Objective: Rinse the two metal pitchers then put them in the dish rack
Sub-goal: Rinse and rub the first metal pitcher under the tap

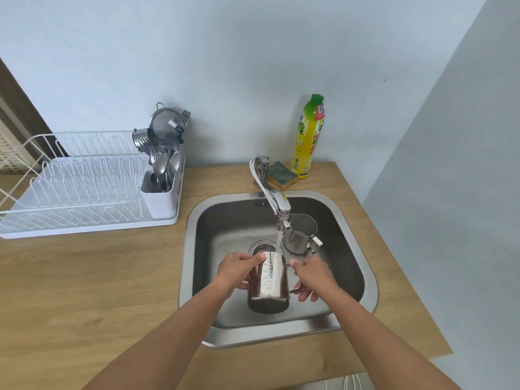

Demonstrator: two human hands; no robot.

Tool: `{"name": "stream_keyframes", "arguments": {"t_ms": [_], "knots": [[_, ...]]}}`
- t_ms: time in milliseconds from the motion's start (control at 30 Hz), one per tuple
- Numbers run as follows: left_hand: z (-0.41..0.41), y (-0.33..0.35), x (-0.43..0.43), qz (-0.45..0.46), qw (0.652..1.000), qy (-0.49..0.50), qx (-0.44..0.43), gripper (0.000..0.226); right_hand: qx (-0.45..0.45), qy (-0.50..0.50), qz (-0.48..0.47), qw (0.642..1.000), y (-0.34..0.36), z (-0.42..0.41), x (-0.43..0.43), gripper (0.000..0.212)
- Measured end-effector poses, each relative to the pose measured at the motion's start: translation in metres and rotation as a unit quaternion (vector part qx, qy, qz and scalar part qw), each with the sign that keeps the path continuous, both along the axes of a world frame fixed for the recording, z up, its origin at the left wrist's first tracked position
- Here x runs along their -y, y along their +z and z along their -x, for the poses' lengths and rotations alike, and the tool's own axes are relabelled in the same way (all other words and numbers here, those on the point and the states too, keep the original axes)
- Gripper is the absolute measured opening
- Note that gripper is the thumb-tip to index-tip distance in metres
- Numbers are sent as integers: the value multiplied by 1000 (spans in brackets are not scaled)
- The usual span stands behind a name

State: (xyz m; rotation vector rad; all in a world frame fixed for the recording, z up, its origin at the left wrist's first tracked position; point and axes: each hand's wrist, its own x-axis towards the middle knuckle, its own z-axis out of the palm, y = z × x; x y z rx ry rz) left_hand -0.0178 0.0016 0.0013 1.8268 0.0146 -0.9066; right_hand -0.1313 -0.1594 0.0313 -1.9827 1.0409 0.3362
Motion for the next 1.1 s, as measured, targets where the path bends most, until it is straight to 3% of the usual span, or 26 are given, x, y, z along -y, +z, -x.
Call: {"name": "stream_keyframes", "arguments": {"t_ms": [267, 600, 800, 900, 967, 1100], "knots": [[-3, -6, -7, -23, 1000, -2, -5, 35, -22, -36, -82, 996, -14, -7, -3, 37], [-9, 6, -10, -92, 996, -13, -1, 49, -10, -45, -149, 988, -25, -14, -5, 35], [-11, 19, -21, -101, 988, -112, -18, 56, 62, 13, -133, 989, -25, -11, -16, 26], [-18, 16, -28, -116, 983, -138, -23, 97, 90, 62, -95, 989, -29, -11, -24, 14], [-20, 14, -30, -131, 978, -159, -3, 114, 125, 92, -61, 986, -34, -11, -28, 13], [-21, 10, -30, -204, 949, -204, 125, 105, 170, 111, -56, 977, -37, -12, -32, 12]]}}
